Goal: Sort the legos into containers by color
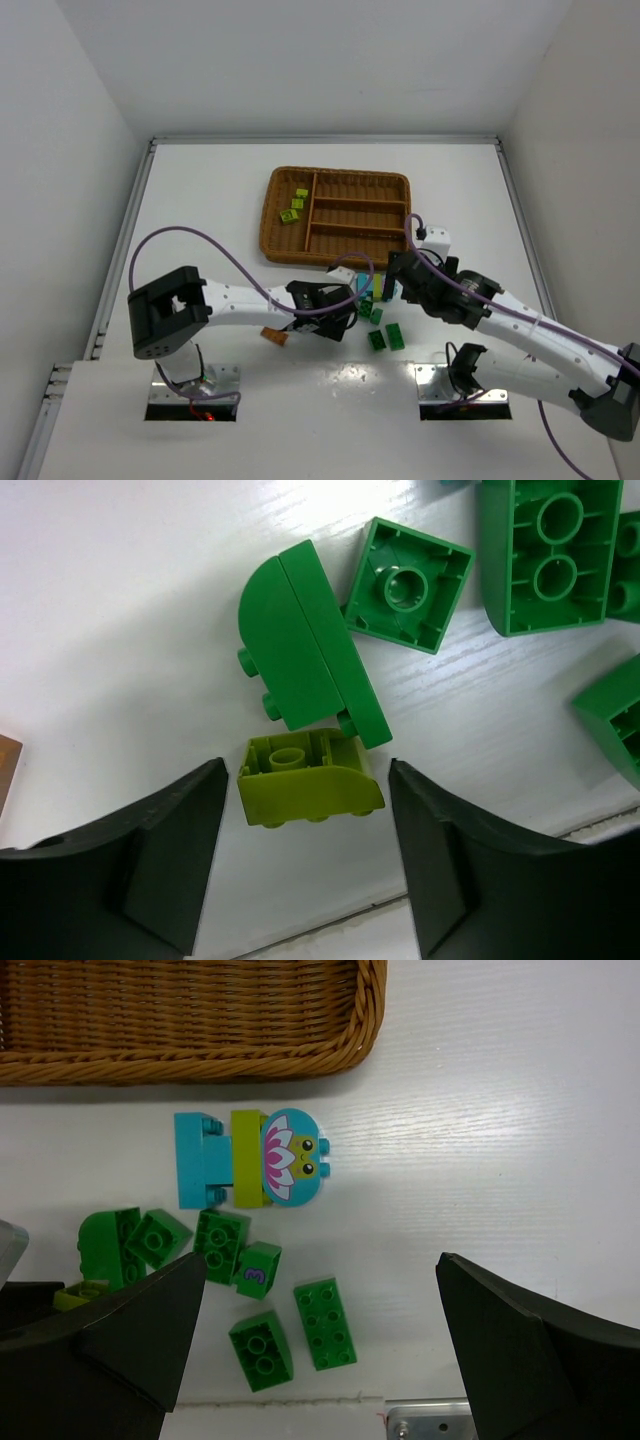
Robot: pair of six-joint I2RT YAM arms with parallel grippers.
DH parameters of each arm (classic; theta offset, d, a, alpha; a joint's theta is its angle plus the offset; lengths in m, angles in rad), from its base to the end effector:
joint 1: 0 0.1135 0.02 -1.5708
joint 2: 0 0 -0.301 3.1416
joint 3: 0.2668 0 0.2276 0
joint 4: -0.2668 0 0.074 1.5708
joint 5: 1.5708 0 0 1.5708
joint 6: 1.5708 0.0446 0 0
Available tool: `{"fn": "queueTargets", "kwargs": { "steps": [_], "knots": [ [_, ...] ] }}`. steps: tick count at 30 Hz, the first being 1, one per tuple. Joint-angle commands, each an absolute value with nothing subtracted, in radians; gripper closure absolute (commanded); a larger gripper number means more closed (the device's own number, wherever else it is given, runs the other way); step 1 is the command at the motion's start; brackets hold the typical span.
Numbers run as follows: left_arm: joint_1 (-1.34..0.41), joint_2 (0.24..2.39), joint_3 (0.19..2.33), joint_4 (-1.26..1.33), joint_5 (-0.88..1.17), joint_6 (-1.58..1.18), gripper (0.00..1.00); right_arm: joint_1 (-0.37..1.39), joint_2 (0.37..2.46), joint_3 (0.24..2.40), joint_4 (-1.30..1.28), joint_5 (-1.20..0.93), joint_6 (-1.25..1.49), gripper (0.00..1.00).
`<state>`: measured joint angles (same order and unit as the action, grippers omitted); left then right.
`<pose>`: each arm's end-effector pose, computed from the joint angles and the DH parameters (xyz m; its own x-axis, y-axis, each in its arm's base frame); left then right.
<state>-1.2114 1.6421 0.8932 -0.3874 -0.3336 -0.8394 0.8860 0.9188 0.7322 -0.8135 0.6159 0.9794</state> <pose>0.1164 -0.2682 0.2029 -0.8353 0.2238 -0.5022 0.3210 0.9401 -0.1149 0.0983 0.0796 0.2781 -0.6577 0.2659 -0.7048 0.1995 0.9637 0.1774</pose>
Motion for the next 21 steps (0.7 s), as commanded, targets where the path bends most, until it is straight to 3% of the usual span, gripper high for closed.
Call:
{"fn": "queueTargets", "kwargs": {
  "steps": [1, 10, 17, 21],
  "knots": [
    [-1.21, 1.634, 0.897, -0.368, -0.364, -0.87, 0.31, 0.891, 0.922, 0.733, -0.795, 0.607, 0.976, 0.0],
    [-1.167, 1.559, 0.888, -0.429, -0.373, -0.879, 0.56, 0.891, 0.913, 0.733, -0.804, 0.607, 0.985, 0.0],
    [-0.964, 1.361, 0.949, -0.613, -0.393, -0.821, 0.57, 0.891, 0.884, 0.744, -0.828, 0.646, 0.996, 0.0],
    [-0.8, 1.377, 1.041, -0.604, -0.403, -0.736, 0.57, 0.891, 0.859, 0.723, -0.792, 0.608, 0.974, 0.0]
  ]
}}
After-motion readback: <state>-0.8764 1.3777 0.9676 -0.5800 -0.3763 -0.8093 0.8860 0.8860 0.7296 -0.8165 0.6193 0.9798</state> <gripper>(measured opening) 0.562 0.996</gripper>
